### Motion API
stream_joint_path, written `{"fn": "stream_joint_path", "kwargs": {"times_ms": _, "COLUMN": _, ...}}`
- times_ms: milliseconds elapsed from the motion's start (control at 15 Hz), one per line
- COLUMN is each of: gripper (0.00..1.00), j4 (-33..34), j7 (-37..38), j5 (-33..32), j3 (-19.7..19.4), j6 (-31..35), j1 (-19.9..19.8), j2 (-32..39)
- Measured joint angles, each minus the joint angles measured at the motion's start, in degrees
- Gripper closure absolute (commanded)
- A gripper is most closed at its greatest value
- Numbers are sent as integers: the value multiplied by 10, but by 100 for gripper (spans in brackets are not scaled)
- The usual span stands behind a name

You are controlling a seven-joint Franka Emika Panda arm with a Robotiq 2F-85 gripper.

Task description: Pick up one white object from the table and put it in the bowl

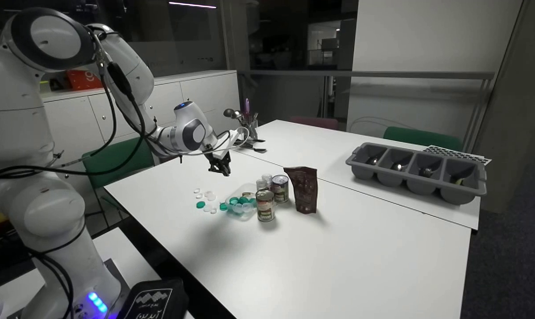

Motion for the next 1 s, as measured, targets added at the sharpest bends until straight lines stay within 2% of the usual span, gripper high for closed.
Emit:
{"fn": "stream_joint_path", "kwargs": {"times_ms": 200, "gripper": 97, "j4": 14, "j7": 70, "j5": -10, "j3": -20, "j6": -52, "j1": 1, "j2": 2}}
{"fn": "stream_joint_path", "kwargs": {"times_ms": 600, "gripper": 97, "j4": 91, "j7": 93, "j5": 37, "j3": 28, "j6": -160, "j1": -56, "j2": 54}}
{"fn": "stream_joint_path", "kwargs": {"times_ms": 667, "gripper": 92, "j4": 108, "j7": 92, "j5": 44, "j3": 34, "j6": -174, "j1": -65, "j2": 67}}
{"fn": "stream_joint_path", "kwargs": {"times_ms": 733, "gripper": 61, "j4": 125, "j7": 92, "j5": 49, "j3": 39, "j6": -186, "j1": -73, "j2": 80}}
{"fn": "stream_joint_path", "kwargs": {"times_ms": 800, "gripper": 60, "j4": 142, "j7": 92, "j5": 53, "j3": 43, "j6": -199, "j1": -79, "j2": 92}}
{"fn": "stream_joint_path", "kwargs": {"times_ms": 1000, "gripper": 39, "j4": 185, "j7": 92, "j5": 57, "j3": 54, "j6": -237, "j1": -90, "j2": 117}}
